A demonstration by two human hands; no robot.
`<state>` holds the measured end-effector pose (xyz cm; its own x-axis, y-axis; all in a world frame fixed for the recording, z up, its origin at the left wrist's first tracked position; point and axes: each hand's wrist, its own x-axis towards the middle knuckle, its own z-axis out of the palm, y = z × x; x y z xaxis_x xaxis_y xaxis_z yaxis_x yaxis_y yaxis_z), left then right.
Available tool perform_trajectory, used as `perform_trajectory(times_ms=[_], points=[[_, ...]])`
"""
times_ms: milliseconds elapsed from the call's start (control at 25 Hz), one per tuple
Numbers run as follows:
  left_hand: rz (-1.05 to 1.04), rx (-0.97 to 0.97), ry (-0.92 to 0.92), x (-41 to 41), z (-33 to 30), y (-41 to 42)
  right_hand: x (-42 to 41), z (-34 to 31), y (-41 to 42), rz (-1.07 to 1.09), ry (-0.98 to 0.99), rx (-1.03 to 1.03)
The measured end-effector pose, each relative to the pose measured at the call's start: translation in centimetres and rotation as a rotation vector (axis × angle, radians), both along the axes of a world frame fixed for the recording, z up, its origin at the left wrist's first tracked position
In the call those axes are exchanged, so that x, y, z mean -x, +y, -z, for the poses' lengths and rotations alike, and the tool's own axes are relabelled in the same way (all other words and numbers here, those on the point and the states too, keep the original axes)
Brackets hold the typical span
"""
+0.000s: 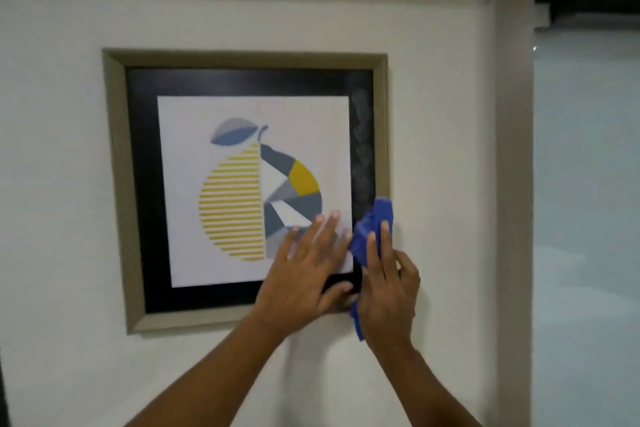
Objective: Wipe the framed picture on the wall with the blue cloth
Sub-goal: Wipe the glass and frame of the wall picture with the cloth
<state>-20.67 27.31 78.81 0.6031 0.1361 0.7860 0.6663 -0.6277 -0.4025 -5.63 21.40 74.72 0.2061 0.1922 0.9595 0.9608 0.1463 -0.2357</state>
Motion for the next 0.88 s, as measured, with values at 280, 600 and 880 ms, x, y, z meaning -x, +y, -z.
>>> perform_trajectory(times_ms=[280,600,880], points=[[-0.210,-0.065,-0.119,3.7,-7.9,5.3,0.0,-2.5,5.7,0.177,-0.122,0.182],[-0.136,-0.094,-0.140,3.8,-7.4,6.6,0.3,-14.7,7.0,0.075,-0.078,0.002],[-0.134,-0.082,-0.149,3.6,-7.3,7.0,0.4,-15.3,7.5,0.036,-0.013,-0.019]])
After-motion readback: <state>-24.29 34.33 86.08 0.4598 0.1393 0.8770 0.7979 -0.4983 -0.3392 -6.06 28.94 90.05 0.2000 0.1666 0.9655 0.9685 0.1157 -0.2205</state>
